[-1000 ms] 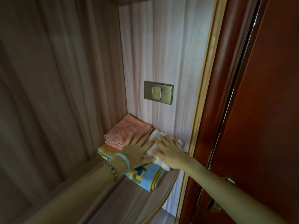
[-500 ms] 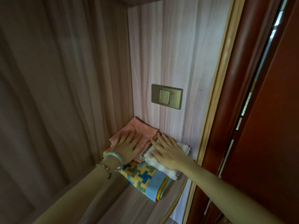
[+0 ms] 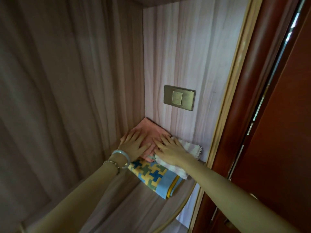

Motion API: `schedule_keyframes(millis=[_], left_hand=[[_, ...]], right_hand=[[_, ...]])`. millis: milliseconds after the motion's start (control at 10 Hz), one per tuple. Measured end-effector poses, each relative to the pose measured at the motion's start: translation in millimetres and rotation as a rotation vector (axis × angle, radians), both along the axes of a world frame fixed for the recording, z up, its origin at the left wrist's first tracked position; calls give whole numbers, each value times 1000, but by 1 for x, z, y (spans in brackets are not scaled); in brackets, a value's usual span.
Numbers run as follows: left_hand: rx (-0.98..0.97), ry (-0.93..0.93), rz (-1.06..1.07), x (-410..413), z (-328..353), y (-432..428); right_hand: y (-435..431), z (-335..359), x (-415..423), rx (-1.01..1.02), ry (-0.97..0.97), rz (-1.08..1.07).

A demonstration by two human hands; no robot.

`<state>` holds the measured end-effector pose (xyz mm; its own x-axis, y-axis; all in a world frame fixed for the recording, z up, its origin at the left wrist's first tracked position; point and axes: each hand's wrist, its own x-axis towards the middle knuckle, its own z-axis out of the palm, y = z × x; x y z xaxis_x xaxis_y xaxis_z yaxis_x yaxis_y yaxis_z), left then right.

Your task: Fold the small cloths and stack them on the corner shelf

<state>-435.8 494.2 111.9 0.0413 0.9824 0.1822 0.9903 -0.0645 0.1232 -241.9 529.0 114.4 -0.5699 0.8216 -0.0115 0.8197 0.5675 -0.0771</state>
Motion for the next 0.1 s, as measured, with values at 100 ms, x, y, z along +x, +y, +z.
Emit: schedule_keyframes(millis=[100], left_hand=[[115, -121, 20, -6, 11, -16]], right_hand=[[-8, 19, 3, 50, 161, -34]])
